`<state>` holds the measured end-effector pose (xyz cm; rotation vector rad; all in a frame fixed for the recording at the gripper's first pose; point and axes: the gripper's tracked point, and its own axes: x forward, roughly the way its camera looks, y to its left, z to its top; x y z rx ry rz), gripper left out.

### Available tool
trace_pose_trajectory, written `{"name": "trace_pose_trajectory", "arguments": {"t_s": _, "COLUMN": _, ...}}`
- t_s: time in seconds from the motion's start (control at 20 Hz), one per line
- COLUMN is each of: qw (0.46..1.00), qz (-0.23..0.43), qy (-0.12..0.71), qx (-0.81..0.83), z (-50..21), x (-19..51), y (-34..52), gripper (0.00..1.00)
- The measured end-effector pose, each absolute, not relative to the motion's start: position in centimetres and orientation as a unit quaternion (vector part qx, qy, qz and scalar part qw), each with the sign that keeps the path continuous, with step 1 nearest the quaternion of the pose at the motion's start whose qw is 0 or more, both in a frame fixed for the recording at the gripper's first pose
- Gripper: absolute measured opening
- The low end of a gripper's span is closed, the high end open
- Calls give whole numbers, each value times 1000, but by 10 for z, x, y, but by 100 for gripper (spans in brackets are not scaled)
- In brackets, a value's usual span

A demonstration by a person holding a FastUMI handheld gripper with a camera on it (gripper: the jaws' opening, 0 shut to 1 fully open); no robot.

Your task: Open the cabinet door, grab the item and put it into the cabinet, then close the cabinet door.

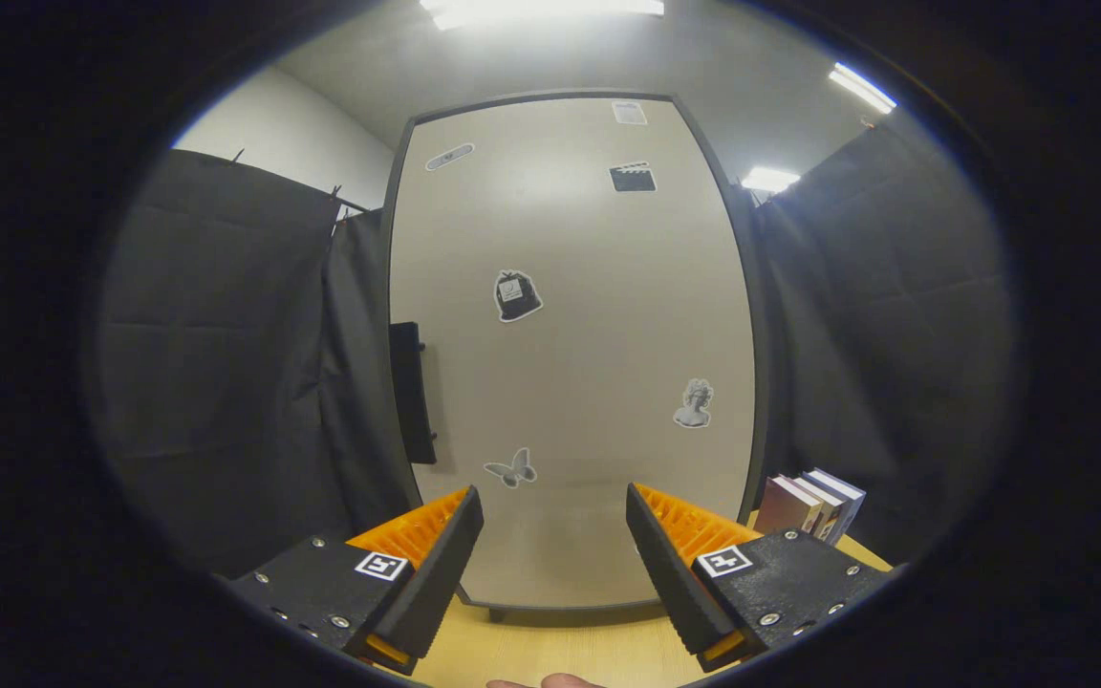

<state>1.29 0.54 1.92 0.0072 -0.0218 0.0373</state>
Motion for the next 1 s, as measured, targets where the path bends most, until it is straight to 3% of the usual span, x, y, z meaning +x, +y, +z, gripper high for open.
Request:
{"name": "trace_pose_trajectory", "arguments": {"t_s": 0.5, "qw": 997, "qz": 74, "qy": -27, "qx": -3, "z": 52, "x": 78, "y": 72, "gripper": 94}}
{"name": "trace_pose_trajectory", "arguments": {"t_s": 1.0, "qw": 993, "qz": 116, "qy": 2, "qx": 18, "z": 41, "x": 124, "y": 122, "gripper": 91}}
